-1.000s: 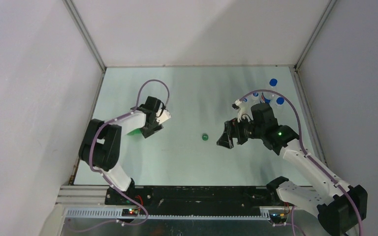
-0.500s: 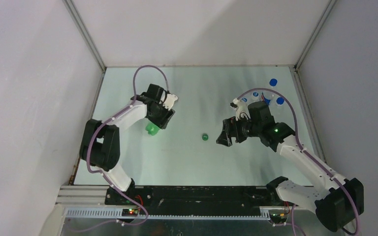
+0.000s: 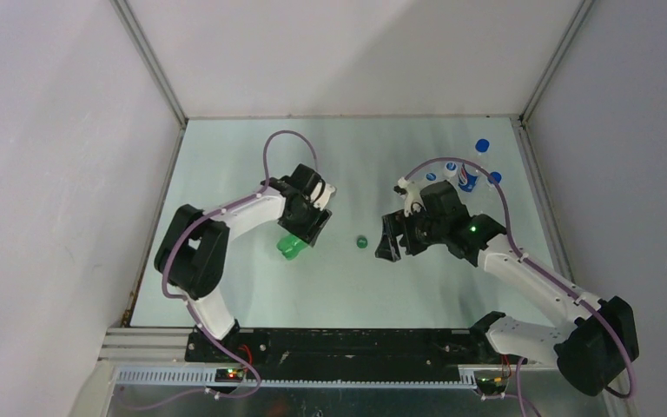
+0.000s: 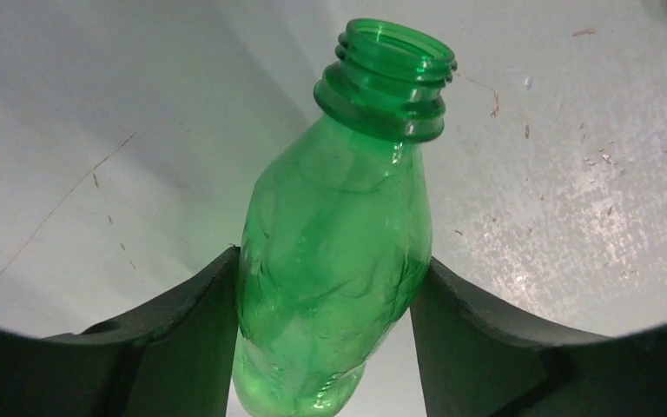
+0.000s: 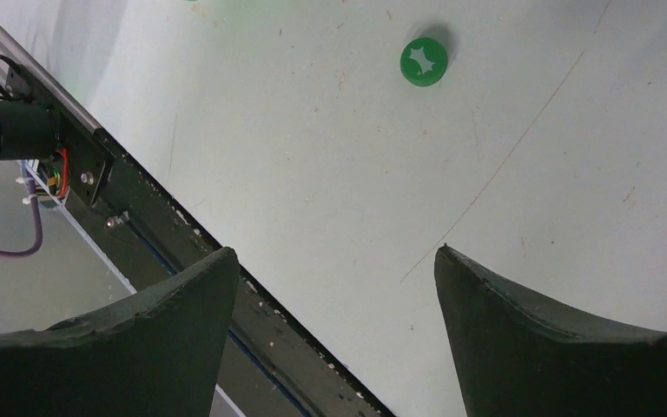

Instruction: Screw on the bottle caps

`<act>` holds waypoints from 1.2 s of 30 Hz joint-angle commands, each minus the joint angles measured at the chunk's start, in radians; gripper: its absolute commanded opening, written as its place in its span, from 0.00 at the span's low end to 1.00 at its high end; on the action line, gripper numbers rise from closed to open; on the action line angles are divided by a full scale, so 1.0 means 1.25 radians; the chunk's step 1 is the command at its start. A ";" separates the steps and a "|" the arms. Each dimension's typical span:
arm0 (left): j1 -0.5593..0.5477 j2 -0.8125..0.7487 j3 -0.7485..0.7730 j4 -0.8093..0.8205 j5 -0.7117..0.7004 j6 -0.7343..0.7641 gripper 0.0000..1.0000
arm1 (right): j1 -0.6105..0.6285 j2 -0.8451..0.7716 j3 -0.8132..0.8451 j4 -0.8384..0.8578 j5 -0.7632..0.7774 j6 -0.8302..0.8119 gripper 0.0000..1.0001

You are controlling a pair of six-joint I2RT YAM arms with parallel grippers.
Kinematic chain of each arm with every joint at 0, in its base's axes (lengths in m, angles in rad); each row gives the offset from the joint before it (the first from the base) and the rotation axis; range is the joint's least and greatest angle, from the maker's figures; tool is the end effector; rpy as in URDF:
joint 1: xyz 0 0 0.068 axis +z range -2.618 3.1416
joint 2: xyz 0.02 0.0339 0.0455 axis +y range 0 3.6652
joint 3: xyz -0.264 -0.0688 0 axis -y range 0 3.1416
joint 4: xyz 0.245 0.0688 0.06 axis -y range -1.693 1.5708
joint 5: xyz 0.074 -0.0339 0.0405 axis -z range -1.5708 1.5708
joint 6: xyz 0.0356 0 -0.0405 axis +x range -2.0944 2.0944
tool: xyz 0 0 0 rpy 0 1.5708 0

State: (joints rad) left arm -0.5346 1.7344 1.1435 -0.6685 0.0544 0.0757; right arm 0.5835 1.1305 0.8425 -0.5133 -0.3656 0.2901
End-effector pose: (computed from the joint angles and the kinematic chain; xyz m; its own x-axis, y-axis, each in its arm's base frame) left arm 0.2859 -0.1716 0.1830 -0.7772 0.5479 -0.3094 0.5835 0.8116 -0.0284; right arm 0.1883 0.1396 0.2632 -0.7809 -0.1955 -0.5932 -0.5205 0.7287 0.4451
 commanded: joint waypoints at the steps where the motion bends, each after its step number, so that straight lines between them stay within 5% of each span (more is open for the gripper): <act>1: 0.000 -0.016 -0.031 0.063 0.002 -0.034 0.65 | 0.023 0.000 0.039 0.021 0.032 0.015 0.85; 13: -0.002 -0.105 -0.134 0.139 -0.019 -0.067 0.75 | 0.055 0.021 0.039 0.044 0.083 0.013 0.85; 22: -0.028 -0.180 -0.171 0.179 -0.084 -0.065 0.55 | 0.083 0.099 0.078 0.043 0.213 0.030 0.81; 25: -0.030 -0.268 -0.194 0.204 -0.083 -0.063 0.42 | 0.097 0.139 0.097 0.040 0.233 0.028 0.79; 36: -0.031 -0.761 -0.423 0.440 -0.032 0.029 0.42 | 0.136 0.325 0.212 0.003 0.283 0.024 0.69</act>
State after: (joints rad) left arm -0.5694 0.9810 0.7132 -0.3157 -0.0193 0.0540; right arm 0.7315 1.4548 1.0168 -0.4976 -0.0662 0.3248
